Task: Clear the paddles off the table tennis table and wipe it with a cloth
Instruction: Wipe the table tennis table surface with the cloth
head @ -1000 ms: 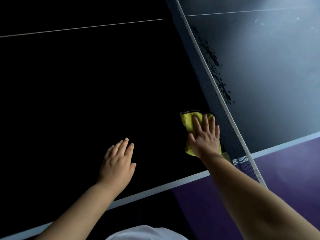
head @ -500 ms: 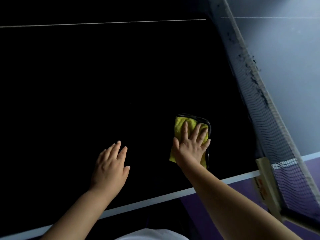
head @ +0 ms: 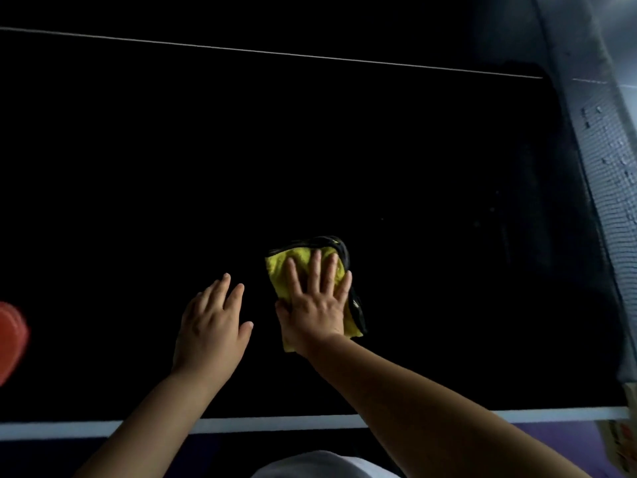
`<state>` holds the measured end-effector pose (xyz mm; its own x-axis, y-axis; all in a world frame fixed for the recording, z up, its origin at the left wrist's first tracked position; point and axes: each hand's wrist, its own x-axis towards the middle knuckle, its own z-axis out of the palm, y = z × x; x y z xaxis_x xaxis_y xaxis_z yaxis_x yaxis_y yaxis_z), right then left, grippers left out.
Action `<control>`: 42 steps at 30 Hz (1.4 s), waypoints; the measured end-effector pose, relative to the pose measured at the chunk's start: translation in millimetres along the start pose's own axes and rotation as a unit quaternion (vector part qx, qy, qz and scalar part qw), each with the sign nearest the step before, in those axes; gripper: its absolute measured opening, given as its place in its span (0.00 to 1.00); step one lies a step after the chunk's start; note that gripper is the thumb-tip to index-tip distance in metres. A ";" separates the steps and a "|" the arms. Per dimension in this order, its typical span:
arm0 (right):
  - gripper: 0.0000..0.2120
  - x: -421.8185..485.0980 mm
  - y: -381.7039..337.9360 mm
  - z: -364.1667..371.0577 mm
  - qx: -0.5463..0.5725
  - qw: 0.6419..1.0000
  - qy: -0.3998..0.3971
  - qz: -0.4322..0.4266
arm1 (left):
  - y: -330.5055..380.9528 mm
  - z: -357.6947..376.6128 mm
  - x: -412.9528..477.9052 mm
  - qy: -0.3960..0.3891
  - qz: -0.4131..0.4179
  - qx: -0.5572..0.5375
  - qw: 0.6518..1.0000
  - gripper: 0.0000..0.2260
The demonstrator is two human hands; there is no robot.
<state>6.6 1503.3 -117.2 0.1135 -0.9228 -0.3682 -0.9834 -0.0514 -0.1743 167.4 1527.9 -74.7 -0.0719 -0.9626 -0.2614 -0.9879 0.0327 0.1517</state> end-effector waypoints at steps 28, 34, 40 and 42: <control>0.32 28.5 311.7 -64.1 -0.016 0.995 0.091 -0.039 | 267.1 19.9 94.1 -0.034 0.080 -0.021 0.996 0.32; 0.33 21.3 425.5 -87.0 -0.024 0.994 0.089 0.067 | 350.6 40.4 132.2 -0.016 0.151 -0.022 0.988 0.35; 0.35 20.1 505.2 -113.7 -0.001 0.982 0.083 0.167 | 383.8 48.2 146.2 -0.006 0.183 -0.031 0.983 0.35; 0.34 25.3 510.9 -118.5 0.028 0.976 0.073 0.203 | 378.0 47.7 145.7 -0.002 0.180 -0.035 0.983 0.36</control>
<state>-509.8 1408.4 -107.4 -0.3092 -0.9076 -0.2839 -0.9332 0.3471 -0.0931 -223.1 1412.8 -100.9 -0.4162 -0.8907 -0.1830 -0.8865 0.3527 0.2995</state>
